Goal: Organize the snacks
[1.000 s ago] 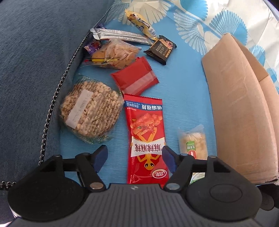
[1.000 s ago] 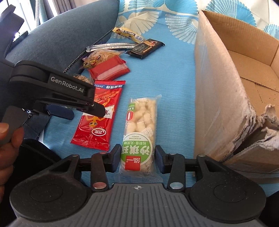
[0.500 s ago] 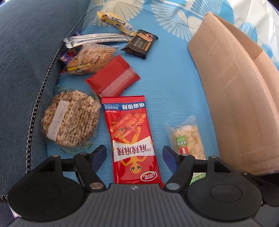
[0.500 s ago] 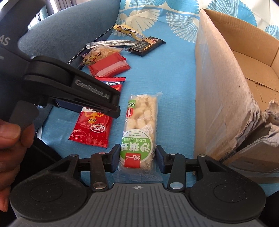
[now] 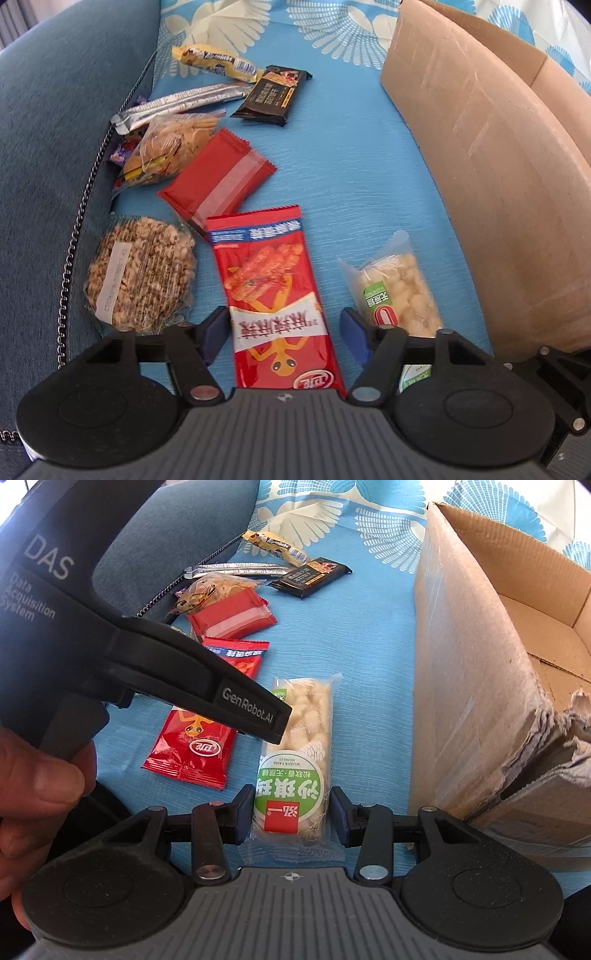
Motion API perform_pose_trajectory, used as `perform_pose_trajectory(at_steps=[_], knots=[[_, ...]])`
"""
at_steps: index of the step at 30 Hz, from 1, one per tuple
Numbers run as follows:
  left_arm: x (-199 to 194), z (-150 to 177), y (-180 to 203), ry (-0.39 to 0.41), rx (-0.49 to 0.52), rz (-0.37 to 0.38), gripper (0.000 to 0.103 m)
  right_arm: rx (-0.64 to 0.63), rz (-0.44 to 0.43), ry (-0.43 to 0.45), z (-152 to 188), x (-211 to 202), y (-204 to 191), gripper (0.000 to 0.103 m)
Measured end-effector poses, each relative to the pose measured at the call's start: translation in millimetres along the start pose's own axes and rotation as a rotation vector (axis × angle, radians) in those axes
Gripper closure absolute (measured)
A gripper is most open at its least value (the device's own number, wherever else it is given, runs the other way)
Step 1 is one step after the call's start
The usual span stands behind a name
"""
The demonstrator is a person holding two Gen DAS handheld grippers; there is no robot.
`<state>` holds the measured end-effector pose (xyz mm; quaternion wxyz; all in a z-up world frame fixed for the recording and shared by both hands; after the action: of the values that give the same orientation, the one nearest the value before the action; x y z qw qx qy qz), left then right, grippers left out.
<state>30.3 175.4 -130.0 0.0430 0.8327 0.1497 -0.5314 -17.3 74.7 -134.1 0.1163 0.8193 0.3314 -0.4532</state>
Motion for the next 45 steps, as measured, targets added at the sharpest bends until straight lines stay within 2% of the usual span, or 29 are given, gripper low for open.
perform_pose_trajectory(at_steps=[1, 4, 9, 10, 15, 23, 29, 33, 39, 45], knots=[[-1, 0, 0, 0.006, 0.0, -0.001, 0.044, -0.002, 0.002, 0.0, 0, 0, 0, 0.058], [-3, -1, -1, 0.02, -0.002, -0.002, 0.05, -0.01, 0.008, 0.003, 0, 0, -1, 0.058], [-10, 0, -3, 0.05, -0.02, 0.007, 0.052, -0.018, 0.017, 0.013, 1, -2, 0, 0.06], [-14, 0, -4, 0.065, -0.027, 0.014, 0.052, -0.017, 0.019, 0.018, 0, -2, 1, 0.064], [-33, 3, -13, 0.167, -0.075, 0.065, 0.052, -0.003, 0.01, 0.05, -1, -10, 3, 0.065], [-65, 6, -32, 0.325, -0.179, 0.123, 0.052, -0.023, 0.009, 0.148, -7, -30, 0, 0.065], [-87, 10, -45, 0.452, -0.245, 0.16, 0.052, -0.054, 0.0, 0.262, -16, -52, -6, 0.065], [-98, 12, -52, 0.509, -0.292, 0.175, 0.052, -0.087, -0.003, 0.331, -19, -66, -13, 0.065], [-105, 12, -56, 0.537, -0.309, 0.187, 0.052, -0.139, 0.008, 0.417, -18, -87, -20, 0.065], [-109, 15, -59, 0.55, -0.338, 0.202, 0.052, -0.143, 0.035, 0.464, -20, -105, -8, 0.065]])
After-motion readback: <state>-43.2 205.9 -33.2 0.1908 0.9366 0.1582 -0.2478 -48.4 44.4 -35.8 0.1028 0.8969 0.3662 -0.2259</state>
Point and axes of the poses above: each gripper's, at about its wrist camera, not at the fingertips, and x roughly the way its jaws point, y to its right, z to its underside, the point moved 4 cm from there along x, roughly the way its jaws point, and after that the axes turned 1 degree about -z, right-handed, at the moved point
